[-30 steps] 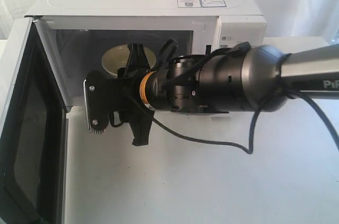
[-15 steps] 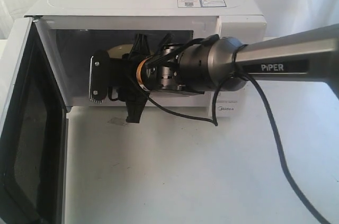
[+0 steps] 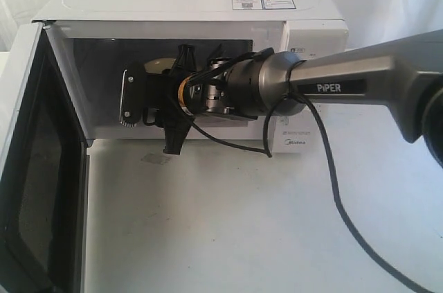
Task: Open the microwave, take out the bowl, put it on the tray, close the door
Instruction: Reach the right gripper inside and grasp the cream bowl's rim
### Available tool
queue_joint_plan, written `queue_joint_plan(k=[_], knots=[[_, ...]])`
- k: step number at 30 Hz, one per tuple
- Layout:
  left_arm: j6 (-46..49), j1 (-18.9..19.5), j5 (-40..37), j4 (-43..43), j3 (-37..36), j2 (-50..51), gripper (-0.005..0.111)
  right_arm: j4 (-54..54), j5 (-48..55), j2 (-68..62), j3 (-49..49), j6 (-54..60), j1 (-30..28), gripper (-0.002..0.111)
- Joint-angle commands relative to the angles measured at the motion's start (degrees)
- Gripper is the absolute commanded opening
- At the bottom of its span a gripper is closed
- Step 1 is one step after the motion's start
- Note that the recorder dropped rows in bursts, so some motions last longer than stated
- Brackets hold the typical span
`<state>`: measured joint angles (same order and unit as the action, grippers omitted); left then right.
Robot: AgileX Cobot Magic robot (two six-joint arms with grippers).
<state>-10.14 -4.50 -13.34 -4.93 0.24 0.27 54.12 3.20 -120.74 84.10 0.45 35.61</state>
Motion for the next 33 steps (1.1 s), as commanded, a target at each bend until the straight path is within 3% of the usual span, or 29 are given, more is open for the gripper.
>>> queue_joint_plan(k=[1,19,24,30,33], knots=[[-0.2,0.0,0.0,0.2,-0.2,-0.3,0.000,-0.5,-3.2,-0.8,0.8,-0.5,-0.7,0.046],[-0.2,0.0,0.0,0.2,-0.2,-0.3,0.000,-0.6,-3.2,-4.9,4.7,-0.5,-2.0,0.045],[-0.2,0.0,0.0,0.2,-0.2,-0.3,0.000,-1.4,-3.2,-4.9,4.7,-0.8,-2.0,0.034],[-0.2,0.0,0.0,0.2,-0.2,-0.3,0.000,-3.4,0.5,-4.9,4.7,-0.8,-2.0,0.001],[-0.2,0.0,0.0,0.2,-0.2,-0.3,0.000,-3.7,0.5,-4.8,4.6,-2.0,-2.0,0.000]])
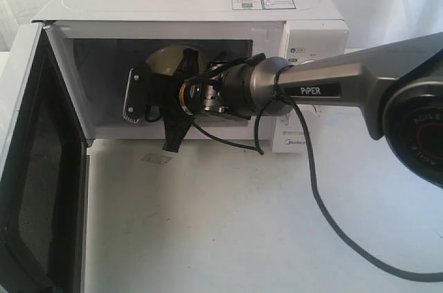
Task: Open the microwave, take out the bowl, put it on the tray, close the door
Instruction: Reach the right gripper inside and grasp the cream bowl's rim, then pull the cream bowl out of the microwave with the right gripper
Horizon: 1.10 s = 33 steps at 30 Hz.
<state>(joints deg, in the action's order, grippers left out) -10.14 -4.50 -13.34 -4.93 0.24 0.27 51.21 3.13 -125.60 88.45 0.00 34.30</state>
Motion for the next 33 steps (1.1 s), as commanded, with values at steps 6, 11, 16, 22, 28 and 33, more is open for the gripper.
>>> queue_joint_plan(k=[6,11,16,22,28,33], knots=[[-0.2,0.0,0.0,0.2,-0.2,-0.3,0.000,-2.9,2.9,2.4,0.2,-3.6,1.1,0.000],[-0.2,0.0,0.0,0.2,-0.2,-0.3,0.000,-8.5,9.3,5.7,0.1,-3.8,4.1,0.000],[-0.2,0.0,0.0,0.2,-0.2,-0.3,0.000,-13.4,14.9,8.1,0.1,-3.3,7.5,0.000],[-0.2,0.0,0.0,0.2,-0.2,-0.3,0.000,-19.9,26.6,11.2,0.1,2.0,12.0,0.000],[-0.2,0.0,0.0,0.2,-0.2,-0.3,0.000,-32.7,37.3,12.9,0.1,12.6,15.4,0.000],[-0.2,0.0,0.0,0.2,-0.2,-0.3,0.000,-38.0,45.7,14.8,0.1,15.2,16.6,0.000]])
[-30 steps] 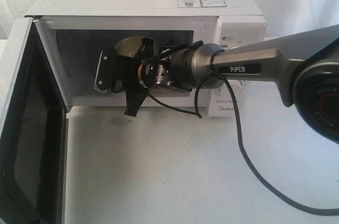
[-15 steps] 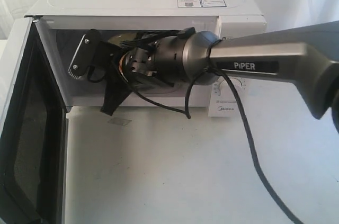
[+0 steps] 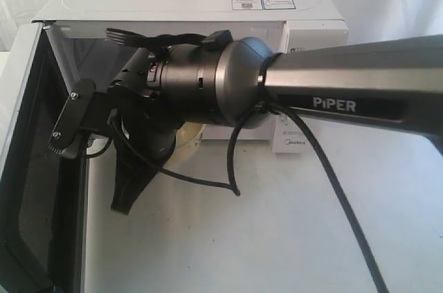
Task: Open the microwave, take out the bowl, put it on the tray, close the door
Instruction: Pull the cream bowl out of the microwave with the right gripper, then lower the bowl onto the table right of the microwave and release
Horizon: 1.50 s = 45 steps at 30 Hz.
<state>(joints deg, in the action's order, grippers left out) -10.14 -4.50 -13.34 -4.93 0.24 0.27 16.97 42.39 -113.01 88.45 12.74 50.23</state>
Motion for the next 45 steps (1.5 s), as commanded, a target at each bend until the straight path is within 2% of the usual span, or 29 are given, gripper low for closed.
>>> queue_joint_plan(k=[1,11,18,25,31,39,45], knots=[[-0.2,0.0,0.0,0.2,-0.2,-0.3,0.000,-4.7,8.4,2.8,0.1,2.4,0.6,0.000],[-0.2,0.0,0.0,0.2,-0.2,-0.3,0.000,-5.8,23.0,8.4,-1.4,-0.4,0.6,0.000],[-0.2,0.0,0.0,0.2,-0.2,-0.3,0.000,-5.8,20.3,15.9,-10.3,-0.6,0.6,0.000],[-0.2,0.0,0.0,0.2,-0.2,-0.3,0.000,-5.7,19.1,25.3,-20.8,-5.7,-0.5,0.000],[-0.2,0.0,0.0,0.2,-0.2,-0.3,0.000,-5.5,16.0,32.2,-31.6,-8.6,-6.1,0.000],[-0.2,0.0,0.0,0.2,-0.2,-0.3,0.000,3.1,-4.7,33.0,-42.6,-18.9,-17.5,0.000],[-0.2,0.0,0.0,0.2,-0.2,-0.3,0.000,3.5,-13.3,32.3,-45.0,-20.6,-24.9,0.000]])
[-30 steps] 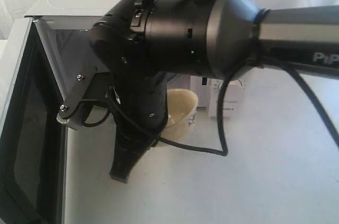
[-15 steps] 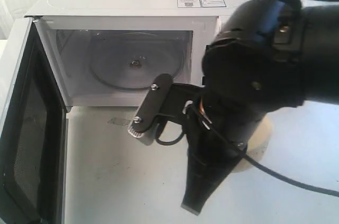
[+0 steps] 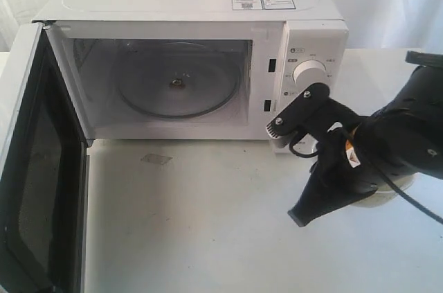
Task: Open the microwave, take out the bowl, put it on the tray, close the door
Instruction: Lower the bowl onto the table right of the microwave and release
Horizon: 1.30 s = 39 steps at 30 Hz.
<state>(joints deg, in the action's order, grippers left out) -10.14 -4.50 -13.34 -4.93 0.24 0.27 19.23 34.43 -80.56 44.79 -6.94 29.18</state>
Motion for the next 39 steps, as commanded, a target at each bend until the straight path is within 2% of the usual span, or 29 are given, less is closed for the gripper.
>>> queue_joint_plan(k=[1,9,22,36,39], knots=[[-0.2,0.0,0.0,0.2,-0.2,-0.3,0.000,1.6,-6.2,-0.6,-1.6,-0.9,-4.8,0.000],[-0.2,0.0,0.0,0.2,-0.2,-0.3,0.000,7.6,-9.8,-6.4,-1.6,-0.4,-8.2,0.000],[-0.2,0.0,0.0,0.2,-0.2,-0.3,0.000,7.9,-16.1,-12.9,-1.6,2.0,-12.1,0.000],[-0.2,0.0,0.0,0.2,-0.2,-0.3,0.000,7.4,-19.5,-15.1,-1.6,2.0,-12.5,0.000],[-0.2,0.0,0.0,0.2,-0.2,-0.3,0.000,7.4,-19.7,-15.1,-1.6,2.1,-12.5,0.006]])
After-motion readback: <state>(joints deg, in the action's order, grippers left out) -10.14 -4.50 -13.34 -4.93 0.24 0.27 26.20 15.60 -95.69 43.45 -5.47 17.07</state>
